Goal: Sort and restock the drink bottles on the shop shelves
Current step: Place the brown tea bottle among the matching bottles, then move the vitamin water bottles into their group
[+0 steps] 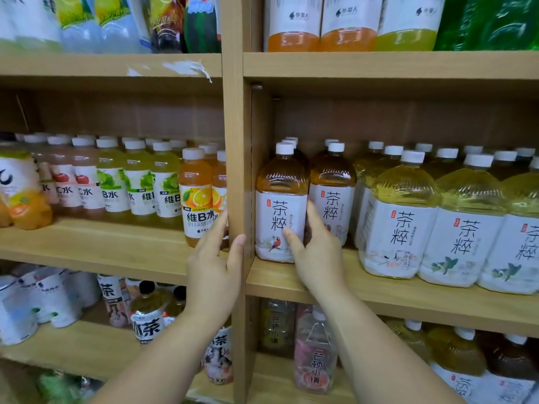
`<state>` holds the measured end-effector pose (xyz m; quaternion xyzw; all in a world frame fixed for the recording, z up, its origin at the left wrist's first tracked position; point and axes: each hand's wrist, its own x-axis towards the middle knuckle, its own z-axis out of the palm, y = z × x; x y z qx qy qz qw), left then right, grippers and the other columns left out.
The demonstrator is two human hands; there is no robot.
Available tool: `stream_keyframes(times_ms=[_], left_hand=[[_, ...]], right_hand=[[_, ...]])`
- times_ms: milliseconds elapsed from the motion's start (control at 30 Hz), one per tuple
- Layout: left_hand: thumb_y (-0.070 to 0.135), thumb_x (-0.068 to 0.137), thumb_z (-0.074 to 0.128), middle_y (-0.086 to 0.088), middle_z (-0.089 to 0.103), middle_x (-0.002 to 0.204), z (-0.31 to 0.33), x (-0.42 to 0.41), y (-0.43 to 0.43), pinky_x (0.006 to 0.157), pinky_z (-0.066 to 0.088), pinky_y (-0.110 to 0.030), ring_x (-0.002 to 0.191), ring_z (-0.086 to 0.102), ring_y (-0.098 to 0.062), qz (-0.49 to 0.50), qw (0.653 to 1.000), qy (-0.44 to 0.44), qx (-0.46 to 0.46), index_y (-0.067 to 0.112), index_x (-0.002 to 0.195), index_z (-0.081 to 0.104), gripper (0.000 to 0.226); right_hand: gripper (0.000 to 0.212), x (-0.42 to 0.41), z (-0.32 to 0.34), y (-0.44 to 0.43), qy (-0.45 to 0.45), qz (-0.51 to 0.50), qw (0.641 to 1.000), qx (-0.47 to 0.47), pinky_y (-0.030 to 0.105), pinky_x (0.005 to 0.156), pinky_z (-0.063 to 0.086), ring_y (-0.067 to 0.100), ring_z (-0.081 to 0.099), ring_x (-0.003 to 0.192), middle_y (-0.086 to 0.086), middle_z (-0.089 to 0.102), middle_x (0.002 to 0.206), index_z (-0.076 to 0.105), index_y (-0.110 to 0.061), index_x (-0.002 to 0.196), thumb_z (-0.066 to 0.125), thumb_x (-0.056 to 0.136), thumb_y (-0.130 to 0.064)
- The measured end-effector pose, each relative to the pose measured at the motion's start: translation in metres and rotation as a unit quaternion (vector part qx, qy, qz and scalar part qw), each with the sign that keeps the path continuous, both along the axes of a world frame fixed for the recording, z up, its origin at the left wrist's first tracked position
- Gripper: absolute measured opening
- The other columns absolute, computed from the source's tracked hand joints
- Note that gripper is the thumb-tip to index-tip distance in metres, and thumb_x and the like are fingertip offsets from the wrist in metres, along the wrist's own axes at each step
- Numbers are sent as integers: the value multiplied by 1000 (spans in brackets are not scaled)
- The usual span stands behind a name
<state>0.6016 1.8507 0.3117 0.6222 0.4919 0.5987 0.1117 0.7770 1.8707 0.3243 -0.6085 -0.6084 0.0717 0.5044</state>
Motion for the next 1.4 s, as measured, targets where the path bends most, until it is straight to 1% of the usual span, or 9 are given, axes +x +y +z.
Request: stream_keyframes(times_ms=[200,333,533,633,767,967,1167,1300,1400], left_hand=[[41,100,55,17,58,138,1,-14,2,101,54,-39,122,57,-3,-59,998,13,-14,46,152,38,55],[37,99,60,19,58,130,-2,-49,11,80,48,-9,113,56,7,-72,997,5,-7,45,145,43,50],[34,94,67,21,53,123,-7,-130,43,90,52,-35,110,53,0,-47,998,39,-3,37,137,52,46],[35,91,72,19,48,121,-5,-182,63,95,49,-40,110,51,-7,-19,996,80,-20,33,140,52,53],[37,91,72,12,48,126,-4,-262,81,100,48,-44,118,51,-15,22,994,97,-38,30,141,51,55],[26,86,79,-4,54,124,0,-378,104,100,47,-51,117,55,-31,131,985,109,14,20,134,56,53],[27,82,82,-16,55,128,12,-461,109,104,41,-52,124,48,-35,271,957,89,55,8,134,53,62],[34,79,81,-16,50,136,20,-496,123,110,37,-46,131,41,-32,270,962,41,-2,11,144,45,77],[33,77,80,-10,57,128,27,-508,134,103,44,-45,124,48,-28,250,968,19,-24,17,138,49,71]], right_hand=[[75,-3,0,-7,40,-21,999,23,40,109,47,13,48,138,-10,51,149,23,-44,157,64,95,-50],[59,-35,4,-41,73,-84,980,165,13,102,35,14,45,132,-5,50,139,44,-30,147,65,94,-45],[35,-124,13,-54,-2,40,956,291,37,92,52,8,56,115,-9,59,116,64,-19,121,63,91,-38],[35,-168,16,-33,-19,90,964,249,38,88,54,12,59,112,-10,59,117,65,-21,122,63,92,-38],[46,-228,8,7,-27,116,987,105,33,97,50,2,52,118,-18,53,123,58,-34,131,60,89,-52],[50,-320,8,58,-5,185,982,-34,37,102,50,1,50,120,-20,47,131,50,-41,137,68,91,-49],[46,-402,8,98,35,217,971,-90,31,98,48,5,55,115,-13,54,132,54,-40,131,73,90,-46],[55,-450,21,127,78,234,964,-99,34,105,45,10,54,125,-12,55,140,52,-34,137,75,88,-46],[71,-479,32,148,103,247,957,-113,42,109,46,13,53,128,-14,53,137,45,-32,143,78,83,-51]])
